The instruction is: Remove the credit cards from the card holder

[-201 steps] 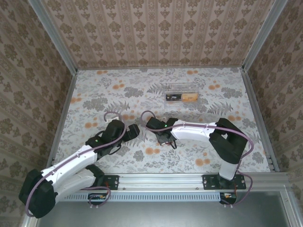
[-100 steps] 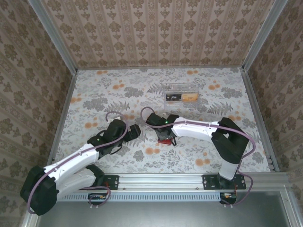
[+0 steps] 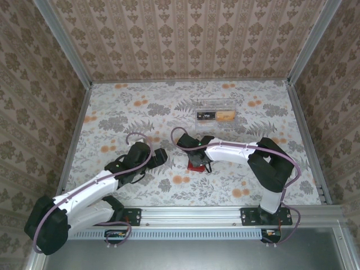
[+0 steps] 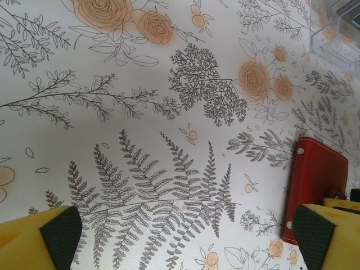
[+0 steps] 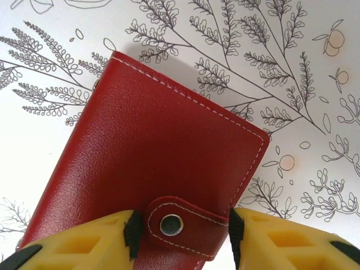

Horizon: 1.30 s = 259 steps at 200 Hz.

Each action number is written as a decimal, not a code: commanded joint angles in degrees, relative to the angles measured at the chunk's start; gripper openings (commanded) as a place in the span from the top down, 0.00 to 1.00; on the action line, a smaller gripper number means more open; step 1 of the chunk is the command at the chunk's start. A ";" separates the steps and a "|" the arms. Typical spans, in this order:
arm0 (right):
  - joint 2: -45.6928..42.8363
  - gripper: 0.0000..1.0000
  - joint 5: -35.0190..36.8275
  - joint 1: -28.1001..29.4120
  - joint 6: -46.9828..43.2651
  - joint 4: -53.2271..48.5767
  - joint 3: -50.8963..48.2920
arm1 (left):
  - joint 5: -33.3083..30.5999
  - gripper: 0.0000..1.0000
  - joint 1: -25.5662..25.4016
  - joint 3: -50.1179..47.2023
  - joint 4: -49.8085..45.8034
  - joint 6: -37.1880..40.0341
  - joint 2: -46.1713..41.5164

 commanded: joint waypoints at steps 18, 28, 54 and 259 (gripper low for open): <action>0.62 0.63 -1.96 -0.17 0.38 0.67 -2.25 | 0.20 0.00 -0.09 1.29 0.54 0.84 0.44; 0.38 0.66 -1.73 -0.13 0.20 0.61 -2.15 | 0.29 0.00 -0.07 1.42 0.54 0.87 0.57; -0.75 0.75 -1.44 -0.21 -0.23 0.72 -2.02 | 0.41 0.00 -0.10 1.38 0.62 0.80 0.95; -22.42 1.00 -9.49 0.80 -1.24 14.54 -8.56 | 9.10 0.19 -6.52 10.26 10.80 1.62 16.96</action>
